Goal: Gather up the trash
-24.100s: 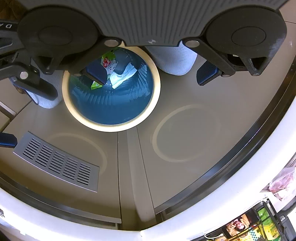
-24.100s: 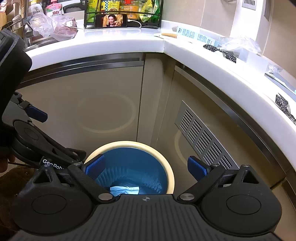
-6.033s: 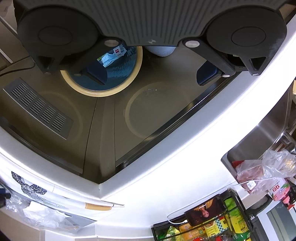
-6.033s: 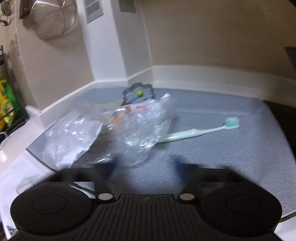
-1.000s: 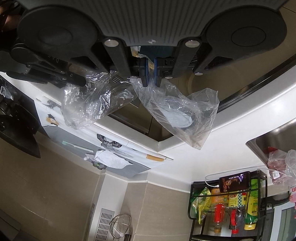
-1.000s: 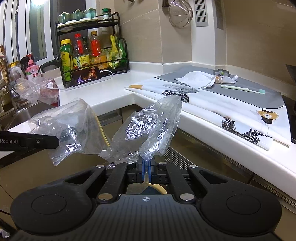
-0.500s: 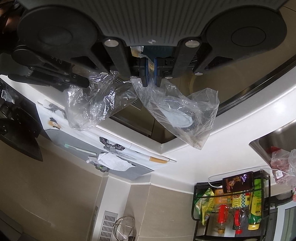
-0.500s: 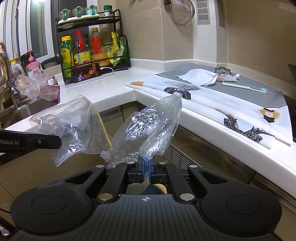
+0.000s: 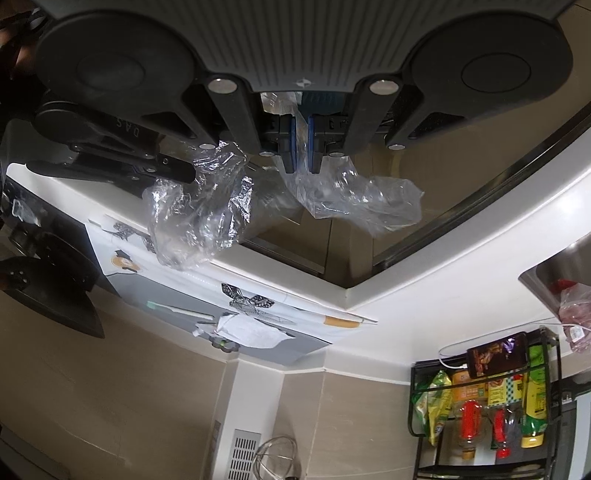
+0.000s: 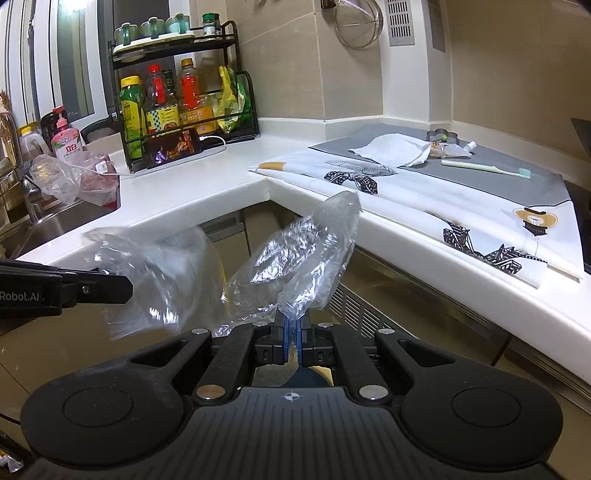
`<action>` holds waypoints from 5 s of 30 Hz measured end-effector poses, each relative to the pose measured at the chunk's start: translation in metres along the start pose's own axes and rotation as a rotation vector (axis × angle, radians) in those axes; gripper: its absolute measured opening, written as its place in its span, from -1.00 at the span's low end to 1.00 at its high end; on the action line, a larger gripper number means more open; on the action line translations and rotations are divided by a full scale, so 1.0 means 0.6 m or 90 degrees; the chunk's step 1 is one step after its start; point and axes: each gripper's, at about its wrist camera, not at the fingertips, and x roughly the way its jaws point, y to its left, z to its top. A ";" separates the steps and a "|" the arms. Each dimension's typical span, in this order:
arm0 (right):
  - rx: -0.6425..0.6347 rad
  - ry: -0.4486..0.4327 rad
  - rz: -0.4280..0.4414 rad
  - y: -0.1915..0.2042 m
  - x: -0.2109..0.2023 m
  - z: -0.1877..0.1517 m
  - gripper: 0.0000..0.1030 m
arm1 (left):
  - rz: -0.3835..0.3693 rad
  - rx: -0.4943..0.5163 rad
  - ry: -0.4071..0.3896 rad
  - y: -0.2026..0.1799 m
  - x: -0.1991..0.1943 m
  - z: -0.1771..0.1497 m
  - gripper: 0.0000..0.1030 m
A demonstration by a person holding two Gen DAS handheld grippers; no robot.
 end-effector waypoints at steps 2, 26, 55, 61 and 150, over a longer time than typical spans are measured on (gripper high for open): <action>0.003 0.003 0.000 -0.004 0.001 -0.003 -0.90 | -0.007 0.000 0.010 -0.001 0.006 0.000 -0.89; 0.010 0.066 -0.019 -0.025 0.063 -0.017 -0.90 | 0.022 -0.075 0.087 0.048 0.088 -0.016 -0.91; -0.080 0.119 -0.049 -0.009 0.125 -0.031 -0.90 | 0.020 -0.082 0.082 0.053 0.150 0.006 -0.91; -0.099 0.142 -0.048 -0.002 0.151 -0.039 -0.90 | 0.021 -0.084 0.091 0.059 0.180 0.009 -0.91; -0.247 0.085 -0.031 0.060 0.108 -0.080 0.96 | 0.199 -0.028 0.222 0.064 0.177 -0.065 0.99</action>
